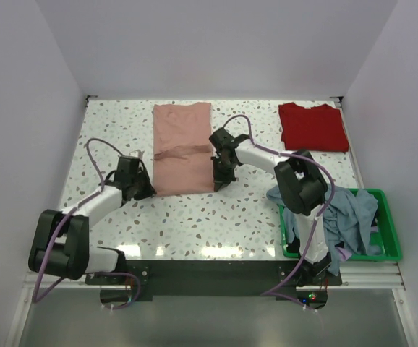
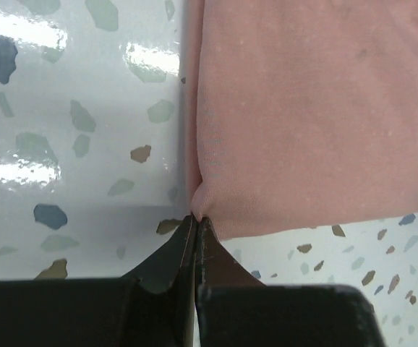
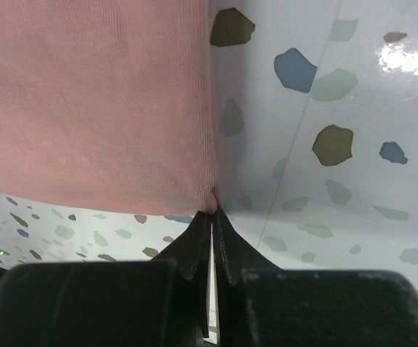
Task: Fold and stack the t-shirts
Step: Fold the tshirt
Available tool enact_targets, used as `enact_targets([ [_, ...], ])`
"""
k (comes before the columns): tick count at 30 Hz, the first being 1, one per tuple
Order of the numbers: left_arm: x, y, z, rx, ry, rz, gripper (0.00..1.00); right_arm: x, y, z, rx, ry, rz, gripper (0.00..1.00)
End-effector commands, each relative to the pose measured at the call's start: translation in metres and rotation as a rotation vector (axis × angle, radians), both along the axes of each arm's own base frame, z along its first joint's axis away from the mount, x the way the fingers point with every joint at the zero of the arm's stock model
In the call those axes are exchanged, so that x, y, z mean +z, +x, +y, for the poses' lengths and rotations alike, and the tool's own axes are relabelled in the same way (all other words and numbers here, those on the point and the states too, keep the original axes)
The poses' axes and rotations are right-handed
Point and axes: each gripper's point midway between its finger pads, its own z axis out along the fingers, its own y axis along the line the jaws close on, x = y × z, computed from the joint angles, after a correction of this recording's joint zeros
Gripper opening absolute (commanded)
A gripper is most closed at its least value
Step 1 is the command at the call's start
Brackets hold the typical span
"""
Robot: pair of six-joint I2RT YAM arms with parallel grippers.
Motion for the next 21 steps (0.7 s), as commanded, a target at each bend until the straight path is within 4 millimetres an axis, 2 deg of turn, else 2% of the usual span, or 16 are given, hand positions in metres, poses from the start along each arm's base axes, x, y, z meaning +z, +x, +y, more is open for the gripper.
enact_targets([
  [1, 0.019, -0.014, 0.002, 0.009, 0.0, -0.007, 0.0, 0.033, 0.003, -0.006, -0.009, -0.013, -0.067, 0.0],
  [5, 0.04, -0.023, 0.002, 0.017, -0.023, -0.035, 0.0, 0.051, -0.001, -0.012, -0.014, -0.013, -0.092, 0.0],
  [11, 0.06, -0.039, -0.003, 0.005, -0.072, -0.049, 0.0, 0.084, -0.017, -0.022, -0.007, -0.015, -0.142, 0.0],
  [13, 0.061, -0.048, -0.004, 0.006, -0.081, -0.031, 0.0, 0.094, -0.025, -0.022, 0.005, -0.016, -0.162, 0.0],
  [17, 0.081, -0.056, -0.01, -0.009, -0.115, -0.067, 0.0, 0.104, -0.044, -0.027, 0.011, -0.035, -0.167, 0.0],
  [21, 0.097, -0.065, -0.007, -0.007, -0.106, -0.078, 0.0, 0.114, -0.067, -0.031, 0.022, -0.056, -0.186, 0.0],
])
